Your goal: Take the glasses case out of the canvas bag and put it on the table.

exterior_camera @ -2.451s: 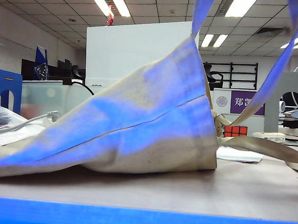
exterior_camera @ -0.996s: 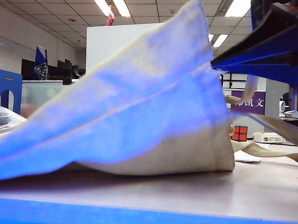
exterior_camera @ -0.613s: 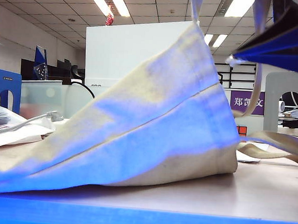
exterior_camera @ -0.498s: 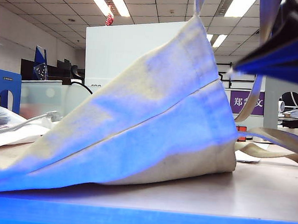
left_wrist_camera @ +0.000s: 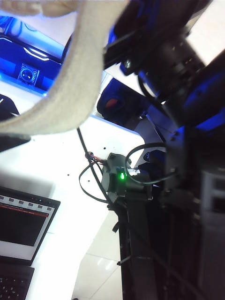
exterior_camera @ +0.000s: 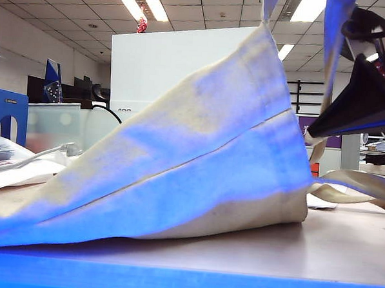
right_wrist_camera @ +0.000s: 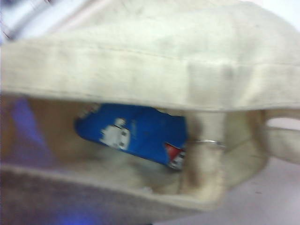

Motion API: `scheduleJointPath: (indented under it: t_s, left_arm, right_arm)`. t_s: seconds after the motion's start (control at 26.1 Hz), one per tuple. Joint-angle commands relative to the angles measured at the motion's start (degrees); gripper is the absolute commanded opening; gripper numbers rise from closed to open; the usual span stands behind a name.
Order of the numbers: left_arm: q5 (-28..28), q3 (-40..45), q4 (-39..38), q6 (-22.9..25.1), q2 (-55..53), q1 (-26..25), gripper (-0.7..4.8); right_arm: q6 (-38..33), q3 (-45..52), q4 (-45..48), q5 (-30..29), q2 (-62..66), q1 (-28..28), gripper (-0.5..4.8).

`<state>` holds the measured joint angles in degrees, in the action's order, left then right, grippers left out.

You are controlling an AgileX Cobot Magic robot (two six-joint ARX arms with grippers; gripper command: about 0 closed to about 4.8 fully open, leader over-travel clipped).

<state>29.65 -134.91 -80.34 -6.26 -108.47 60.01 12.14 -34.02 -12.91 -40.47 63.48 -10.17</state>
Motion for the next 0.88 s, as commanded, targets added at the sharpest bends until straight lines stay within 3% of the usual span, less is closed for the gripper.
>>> scheduleJointPath:
  t_s: [0.04,0.11,0.23,0.27,0.34,0.46,0.65,0.77,0.88]
  left_arm:
    - [3.2,-0.2,0.7,-0.2,0.3,0.3,-0.06]
    - [3.8,-0.2,0.7,-0.1,0.3,0.2,-0.06]
    - [2.2,-0.2,0.7,0.3,0.3,0.2,-0.06]
    - [0.7,-0.2,0.7,0.3,0.3,0.2,-0.06]
    - [0.6,-0.2,0.7,0.3,0.3,0.2,-0.06]
    - [-0.5,-0.3,0.7,1.2,0.4,0.1,-0.05]
    - [0.0,-0.3,0.7,1.3,0.6,0.2,-0.05]
    - [0.0,-0.3,0.7,1.4,0.6,0.2,-0.05]
    - [0.2,-0.3,0.9,1.3,0.6,0.3,-0.05]
  right_arm:
    - [8.2,-4.0,-5.7,2.0,2.3,0.0,0.0]
    - [11.9,-5.5,-9.5,6.2,3.9,-1.5,0.17]
    - [17.0,-5.6,-12.1,12.6,6.5,-6.1,0.98]
    - [18.5,-5.6,-12.2,16.5,7.6,-9.2,1.45]
    - [21.2,-5.6,-12.2,24.9,7.9,-14.3,1.9]
    - [22.3,-5.6,-12.3,34.7,7.9,-17.6,1.89]
    - [27.1,-5.6,-9.1,27.0,8.0,-17.5,1.92]
    - [29.9,-5.6,-8.4,22.1,8.0,-17.5,3.14]
    - [30.0,-5.6,-5.5,18.5,8.0,-17.7,3.51]
